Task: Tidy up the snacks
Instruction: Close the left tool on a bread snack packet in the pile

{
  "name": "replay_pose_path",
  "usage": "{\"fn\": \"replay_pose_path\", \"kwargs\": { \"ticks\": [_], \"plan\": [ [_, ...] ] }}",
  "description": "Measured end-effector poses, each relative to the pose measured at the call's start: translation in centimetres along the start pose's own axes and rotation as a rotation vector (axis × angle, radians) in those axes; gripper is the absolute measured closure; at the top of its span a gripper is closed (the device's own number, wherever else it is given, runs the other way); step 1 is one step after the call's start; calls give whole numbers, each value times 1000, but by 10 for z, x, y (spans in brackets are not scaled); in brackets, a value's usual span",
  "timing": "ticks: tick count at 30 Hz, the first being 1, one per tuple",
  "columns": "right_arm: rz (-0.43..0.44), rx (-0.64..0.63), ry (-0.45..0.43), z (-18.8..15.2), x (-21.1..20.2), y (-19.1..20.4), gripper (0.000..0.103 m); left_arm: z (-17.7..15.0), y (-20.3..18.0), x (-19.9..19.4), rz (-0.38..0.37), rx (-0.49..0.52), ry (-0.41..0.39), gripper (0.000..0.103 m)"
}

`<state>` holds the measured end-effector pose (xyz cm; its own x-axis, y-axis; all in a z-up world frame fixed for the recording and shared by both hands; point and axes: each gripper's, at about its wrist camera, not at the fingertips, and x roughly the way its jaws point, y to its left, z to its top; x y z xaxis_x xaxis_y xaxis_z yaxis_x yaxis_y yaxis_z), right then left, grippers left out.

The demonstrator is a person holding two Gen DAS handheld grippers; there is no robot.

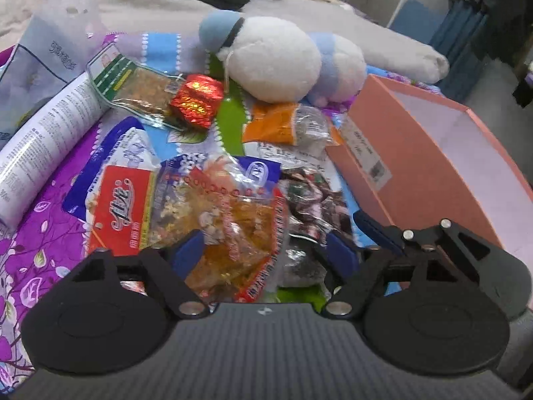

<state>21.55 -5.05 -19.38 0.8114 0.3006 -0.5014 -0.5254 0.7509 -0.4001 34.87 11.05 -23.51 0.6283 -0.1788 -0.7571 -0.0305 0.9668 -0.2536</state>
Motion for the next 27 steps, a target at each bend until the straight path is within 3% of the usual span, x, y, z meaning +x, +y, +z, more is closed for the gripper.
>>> {"fn": "replay_pose_path", "kwargs": {
  "ticks": [3,5,7,8,12,20,22,24,25,26,27],
  "plan": [
    [21,-75,3,0,3,8,76,1,3,4,32,7,5,41],
    [36,-81,9,0,4,8,79,1,9,5,24,-5,4,44],
    [40,-98,7,2,3,8,97,1,10,2,25,0,-6,51],
    [44,-96,9,3,1,8,99,1,9,-1,33,11,-14,53],
    [41,-105,10,4,-7,8,100,-1,7,-14,29,11,-32,63],
    [39,-107,-19,4,-33,10,100,-18,5,-59,14,-20,-83,72],
    [6,-36,-16,3,-37,5,98,-23,6,-70,24,-26,-95,73],
    [45,117,-24,2,-45,-8,92,-29,10,-78,31,-41,-105,74],
    [68,198,-22,2,-46,-15,82,-32,12,-81,34,-51,-110,75],
    [79,259,-18,2,-47,-19,54,-34,14,-84,36,-60,-115,76],
    [84,300,-22,1,-47,-21,46,-36,16,-87,41,-70,-120,76]
  ]
}}
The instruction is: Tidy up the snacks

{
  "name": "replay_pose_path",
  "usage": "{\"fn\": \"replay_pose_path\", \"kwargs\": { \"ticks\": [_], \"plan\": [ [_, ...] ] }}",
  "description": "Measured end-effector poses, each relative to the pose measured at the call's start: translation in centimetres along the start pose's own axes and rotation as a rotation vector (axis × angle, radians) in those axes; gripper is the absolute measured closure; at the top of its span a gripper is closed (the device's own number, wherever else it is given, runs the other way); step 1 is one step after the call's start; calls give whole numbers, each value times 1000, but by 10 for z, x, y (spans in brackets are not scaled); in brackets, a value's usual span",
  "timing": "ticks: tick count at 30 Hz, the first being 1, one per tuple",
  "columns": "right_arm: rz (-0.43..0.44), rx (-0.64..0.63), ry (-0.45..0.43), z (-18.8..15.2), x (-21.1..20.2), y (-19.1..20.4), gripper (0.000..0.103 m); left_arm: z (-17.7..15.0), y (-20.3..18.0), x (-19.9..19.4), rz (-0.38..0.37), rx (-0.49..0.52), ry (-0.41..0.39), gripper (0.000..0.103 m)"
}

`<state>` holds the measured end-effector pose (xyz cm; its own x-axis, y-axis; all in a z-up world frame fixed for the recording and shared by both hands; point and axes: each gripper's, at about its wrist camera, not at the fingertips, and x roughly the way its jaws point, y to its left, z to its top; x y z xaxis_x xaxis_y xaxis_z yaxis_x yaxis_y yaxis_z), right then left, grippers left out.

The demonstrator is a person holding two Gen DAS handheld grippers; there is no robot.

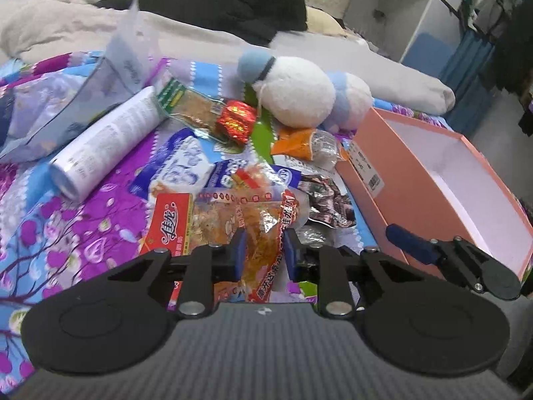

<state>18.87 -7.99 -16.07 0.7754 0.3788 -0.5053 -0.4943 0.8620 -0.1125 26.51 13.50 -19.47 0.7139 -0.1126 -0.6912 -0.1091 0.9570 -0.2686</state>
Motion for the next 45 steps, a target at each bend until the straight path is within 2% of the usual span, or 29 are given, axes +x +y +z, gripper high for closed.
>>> {"fn": "replay_pose_path", "kwargs": {
  "ticks": [3,12,14,17,20,22,23,24,26,33,40,45],
  "plan": [
    [32,110,-17,1,0,-4,49,-5,6,-8,12,-24,-14,78],
    [36,542,65,-8,39,-32,55,-12,20,-16,15,-81,-44,83],
    [48,594,67,-6,42,-33,55,-13,20,-17,17,-83,-46,83],
    [21,667,56,-2,49,-37,55,-14,22,-18,15,-84,-50,84],
    [-39,720,105,0,60,-42,55,-16,23,-19,7,-90,-50,85],
    [-52,768,140,-4,63,-47,62,-17,23,-19,6,-89,-51,86],
    [-59,774,157,-5,68,-49,77,-18,24,-20,3,-96,-50,86],
    [-50,781,169,-6,72,-50,82,-18,24,-22,-2,-104,-52,86],
    [-22,794,163,-7,72,-52,84,-20,25,-26,-2,-104,-57,86],
    [-38,705,145,1,48,-50,89,-32,27,-45,-8,-99,-58,89],
    [-42,631,125,2,3,-52,90,-56,20,-75,0,-63,-39,91],
    [-31,593,137,-10,-32,-51,93,-79,8,-88,3,-33,-20,92]
  ]
}}
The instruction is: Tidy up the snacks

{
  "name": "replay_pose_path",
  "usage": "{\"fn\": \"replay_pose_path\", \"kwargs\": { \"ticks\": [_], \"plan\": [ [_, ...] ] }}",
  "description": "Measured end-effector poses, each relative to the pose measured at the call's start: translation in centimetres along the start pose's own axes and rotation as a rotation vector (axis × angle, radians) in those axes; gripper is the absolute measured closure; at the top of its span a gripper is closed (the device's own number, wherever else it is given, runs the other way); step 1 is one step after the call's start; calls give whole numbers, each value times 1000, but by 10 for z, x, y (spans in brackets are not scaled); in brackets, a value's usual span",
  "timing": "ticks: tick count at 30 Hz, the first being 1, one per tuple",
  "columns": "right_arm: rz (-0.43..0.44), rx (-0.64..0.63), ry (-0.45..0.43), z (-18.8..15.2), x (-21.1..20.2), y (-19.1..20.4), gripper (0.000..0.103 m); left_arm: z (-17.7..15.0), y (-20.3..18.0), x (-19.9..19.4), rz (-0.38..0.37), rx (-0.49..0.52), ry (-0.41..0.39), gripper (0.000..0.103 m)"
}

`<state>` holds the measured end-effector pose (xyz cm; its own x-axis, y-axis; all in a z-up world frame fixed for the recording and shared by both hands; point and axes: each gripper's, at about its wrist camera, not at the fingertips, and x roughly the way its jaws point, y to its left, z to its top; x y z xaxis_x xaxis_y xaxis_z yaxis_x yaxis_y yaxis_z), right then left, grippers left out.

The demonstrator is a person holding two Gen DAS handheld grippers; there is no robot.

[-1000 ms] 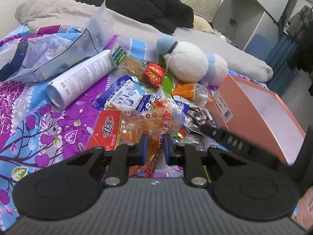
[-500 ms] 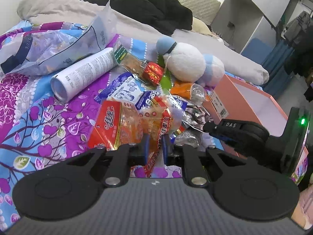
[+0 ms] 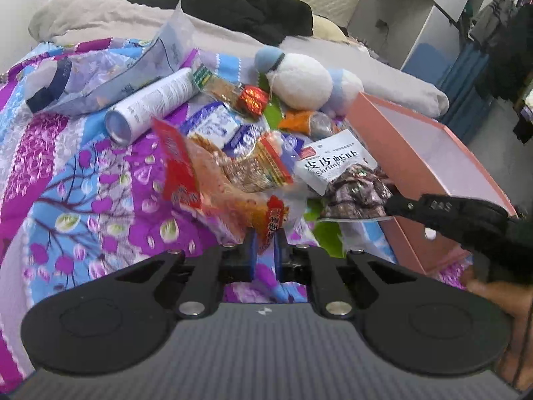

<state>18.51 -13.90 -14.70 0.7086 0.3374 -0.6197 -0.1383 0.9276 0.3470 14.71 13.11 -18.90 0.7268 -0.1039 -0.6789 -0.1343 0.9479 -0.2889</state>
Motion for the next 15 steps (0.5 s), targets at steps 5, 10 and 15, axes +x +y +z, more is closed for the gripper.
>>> {"fn": "replay_pose_path", "kwargs": {
  "ticks": [5,10,15],
  "plan": [
    [22,-30,56,-22,-30,-13,94,-16,-10,-9,-5,11,19,94],
    [24,-80,97,-44,-53,-22,94,-33,-15,-18,-9,10,56,95],
    [46,-101,156,-61,-71,-34,93,-59,-11,-31,-28,-53,95,95]
  ]
}}
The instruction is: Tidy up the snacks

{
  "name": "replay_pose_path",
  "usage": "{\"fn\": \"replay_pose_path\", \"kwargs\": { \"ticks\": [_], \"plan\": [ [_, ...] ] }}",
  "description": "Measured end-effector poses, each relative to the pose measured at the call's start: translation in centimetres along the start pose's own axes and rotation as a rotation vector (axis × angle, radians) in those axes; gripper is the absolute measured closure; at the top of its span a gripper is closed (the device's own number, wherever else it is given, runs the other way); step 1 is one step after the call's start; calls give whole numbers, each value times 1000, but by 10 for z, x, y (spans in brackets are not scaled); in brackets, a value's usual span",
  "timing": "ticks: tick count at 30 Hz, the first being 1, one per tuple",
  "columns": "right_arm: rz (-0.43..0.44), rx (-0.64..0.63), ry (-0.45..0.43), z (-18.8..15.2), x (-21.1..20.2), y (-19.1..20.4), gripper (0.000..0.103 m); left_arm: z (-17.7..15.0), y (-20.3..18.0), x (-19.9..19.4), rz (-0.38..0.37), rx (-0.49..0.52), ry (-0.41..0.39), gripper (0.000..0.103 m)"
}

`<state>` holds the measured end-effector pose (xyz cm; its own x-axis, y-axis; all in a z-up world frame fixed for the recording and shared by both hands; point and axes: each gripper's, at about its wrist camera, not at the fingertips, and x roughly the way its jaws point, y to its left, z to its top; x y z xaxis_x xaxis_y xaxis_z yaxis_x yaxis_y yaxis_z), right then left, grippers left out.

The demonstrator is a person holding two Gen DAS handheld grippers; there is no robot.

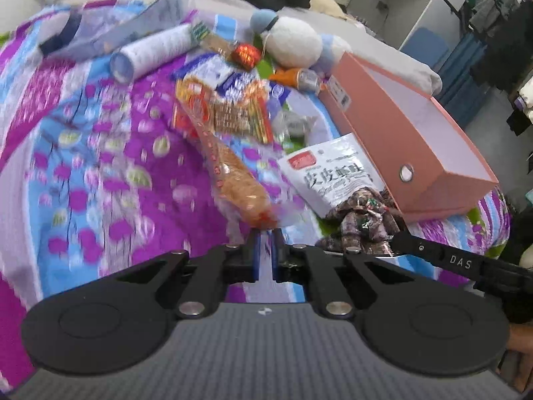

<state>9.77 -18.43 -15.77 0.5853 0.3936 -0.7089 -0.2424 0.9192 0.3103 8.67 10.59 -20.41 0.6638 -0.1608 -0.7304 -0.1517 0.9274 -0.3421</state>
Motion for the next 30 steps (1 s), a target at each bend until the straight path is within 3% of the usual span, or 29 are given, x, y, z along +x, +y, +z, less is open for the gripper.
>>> {"fn": "replay_pose_path", "kwargs": {
  "ticks": [5,7,8,9,10,12,14,23,26,30],
  "plan": [
    [6,-25,34,-14,-7,-6,90,-20,14,-10,35,-95,28,93],
    [16,-28,48,-18,-6,-9,89,-24,22,-9,8,-140,68,75],
    [21,-24,51,-20,-5,-10,88,-25,25,-9,5,-156,77,49],
    [23,-28,58,-21,-5,-11,83,-28,26,-11,15,-169,74,31],
    [18,-38,66,-22,-4,-11,75,-28,27,-13,22,-172,63,25],
    [14,-48,58,-22,-5,-11,30,-28,28,-15,19,-180,56,14],
    [8,-45,26,-22,-8,-10,16,-26,28,-14,26,-191,54,11],
    [14,-93,-21,-13,-1,-3,17,-1,19,15,121,-194,7,9],
    [11,-128,-28,-11,8,3,17,8,21,33,158,-219,26,9],
    [-7,-131,-12,-8,21,4,17,17,23,48,155,-240,21,9]
  ]
}}
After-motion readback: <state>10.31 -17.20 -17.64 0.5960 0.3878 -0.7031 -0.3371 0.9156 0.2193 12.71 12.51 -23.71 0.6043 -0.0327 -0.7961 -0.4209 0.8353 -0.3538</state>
